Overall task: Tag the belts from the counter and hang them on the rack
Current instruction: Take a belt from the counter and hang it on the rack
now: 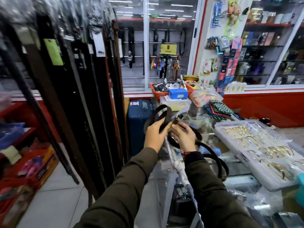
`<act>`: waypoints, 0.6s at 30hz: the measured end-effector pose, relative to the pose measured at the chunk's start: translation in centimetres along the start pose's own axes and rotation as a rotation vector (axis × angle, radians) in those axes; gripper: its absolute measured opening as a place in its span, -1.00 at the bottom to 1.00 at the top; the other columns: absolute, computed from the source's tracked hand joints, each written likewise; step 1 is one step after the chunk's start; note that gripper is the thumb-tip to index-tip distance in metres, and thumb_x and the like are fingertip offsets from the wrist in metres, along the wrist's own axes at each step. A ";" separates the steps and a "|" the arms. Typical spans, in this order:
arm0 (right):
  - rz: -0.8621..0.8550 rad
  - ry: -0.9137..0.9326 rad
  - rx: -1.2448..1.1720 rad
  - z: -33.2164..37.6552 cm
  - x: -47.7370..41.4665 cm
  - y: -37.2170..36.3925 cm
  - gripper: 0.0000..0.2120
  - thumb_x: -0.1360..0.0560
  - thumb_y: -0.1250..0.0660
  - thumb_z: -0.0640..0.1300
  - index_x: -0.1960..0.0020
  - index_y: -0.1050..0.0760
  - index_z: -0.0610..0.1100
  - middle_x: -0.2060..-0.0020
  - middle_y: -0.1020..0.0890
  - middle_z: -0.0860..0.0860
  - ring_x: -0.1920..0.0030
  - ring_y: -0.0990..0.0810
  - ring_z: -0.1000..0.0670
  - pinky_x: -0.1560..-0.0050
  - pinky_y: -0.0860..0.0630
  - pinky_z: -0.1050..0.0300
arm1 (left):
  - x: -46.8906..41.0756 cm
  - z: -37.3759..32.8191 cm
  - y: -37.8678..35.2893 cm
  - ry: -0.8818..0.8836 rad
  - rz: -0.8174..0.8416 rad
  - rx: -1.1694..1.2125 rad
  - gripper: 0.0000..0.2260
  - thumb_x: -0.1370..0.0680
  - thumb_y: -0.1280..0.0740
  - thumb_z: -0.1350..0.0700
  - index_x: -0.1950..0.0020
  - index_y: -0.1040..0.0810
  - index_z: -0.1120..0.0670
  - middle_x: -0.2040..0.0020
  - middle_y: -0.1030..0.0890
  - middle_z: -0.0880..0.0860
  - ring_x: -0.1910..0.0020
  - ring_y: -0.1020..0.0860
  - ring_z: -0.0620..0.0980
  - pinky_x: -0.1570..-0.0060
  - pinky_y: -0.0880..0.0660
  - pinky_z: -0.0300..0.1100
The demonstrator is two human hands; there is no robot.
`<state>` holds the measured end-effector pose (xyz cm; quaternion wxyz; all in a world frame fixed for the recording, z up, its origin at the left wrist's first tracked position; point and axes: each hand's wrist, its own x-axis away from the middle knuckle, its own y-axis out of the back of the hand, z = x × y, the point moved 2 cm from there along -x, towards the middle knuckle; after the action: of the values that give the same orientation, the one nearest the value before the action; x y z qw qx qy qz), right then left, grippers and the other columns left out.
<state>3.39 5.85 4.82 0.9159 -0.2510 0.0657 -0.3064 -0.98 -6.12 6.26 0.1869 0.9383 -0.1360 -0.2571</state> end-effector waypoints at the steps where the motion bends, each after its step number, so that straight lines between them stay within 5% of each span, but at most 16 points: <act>1: 0.044 0.029 0.045 -0.2 0.2 -1.1 -0.70 -0.50 -0.41 -0.31 -0.22 -0.50 -0.20 -0.13 -0.62 -0.26 -0.07 -0.63 -0.15 0.15 -0.65 0.23 | 0.3 0.5 1.0 -0.003 -0.010 -0.031 -0.62 -0.64 -0.34 0.07 -0.44 -0.51 0.13 -0.34 -0.62 0.10 -0.33 -0.57 0.01 -0.37 -0.50 -0.03; 4: 0.187 0.117 0.180 -1.0 1.0 -4.5 -0.79 -0.50 -0.41 -0.31 -0.10 -0.55 -0.15 -0.05 -0.65 -0.21 -0.05 -0.64 -0.12 0.20 -0.63 0.26 | 1.4 1.6 4.1 -0.016 -0.050 -0.163 -0.64 -0.68 -0.25 0.04 -0.46 -0.49 0.08 -0.38 -0.58 0.08 -0.36 -0.55 0.04 -0.35 -0.50 -0.03; 8: 0.324 0.158 0.272 -1.9 2.4 -8.7 -0.79 -0.48 -0.44 -0.29 -0.04 -0.60 -0.03 0.03 -0.70 -0.16 -0.08 -0.67 -0.12 0.11 -0.62 0.17 | 3.3 2.4 8.2 0.003 -0.209 -0.241 -0.62 -0.71 -0.17 0.06 -0.54 -0.39 0.05 -0.62 -0.24 -0.02 -0.50 -0.31 -0.15 -0.46 -0.30 -0.16; 13: 0.506 0.178 0.273 -2.4 4.0 -14.1 -0.76 -0.46 -0.46 -0.30 -0.06 -0.66 -0.05 0.00 -0.73 -0.18 -0.13 -0.69 -0.19 -0.16 -0.62 -0.09 | 3.5 2.0 14.5 0.100 -0.400 0.081 -0.72 -0.64 -0.33 0.11 -0.35 -0.60 0.07 -0.28 -0.65 0.04 -0.26 -0.60 -0.08 -0.35 -0.52 -0.05; 16: 0.570 0.149 0.240 -2.1 4.8 -17.6 -0.72 -0.47 -0.45 -0.33 -0.17 -0.64 -0.19 -0.02 -0.72 -0.22 -0.14 -0.68 -0.20 -0.18 -0.61 -0.09 | 3.1 2.3 18.6 0.163 -0.440 0.231 -0.75 -0.56 -0.42 0.00 -0.24 -0.67 -0.07 -0.18 -0.72 0.03 -0.20 -0.67 0.00 -0.26 -0.59 0.11; 18: 0.622 0.145 0.224 -1.5 5.5 -20.0 -0.66 -0.47 -0.44 -0.32 -0.25 -0.59 -0.27 -0.04 -0.71 -0.22 -0.13 -0.68 -0.19 -0.13 -0.64 -0.02 | 2.8 2.0 20.9 0.152 -0.475 0.275 -0.76 -0.57 -0.44 0.07 -0.24 -0.67 0.01 -0.09 -0.74 0.04 -0.13 -0.70 0.01 -0.18 -0.63 0.13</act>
<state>-3.20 -11.79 13.69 0.9803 -0.0942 0.1700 -0.0348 -3.00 -26.37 12.28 0.0018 0.9771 0.0684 -0.2017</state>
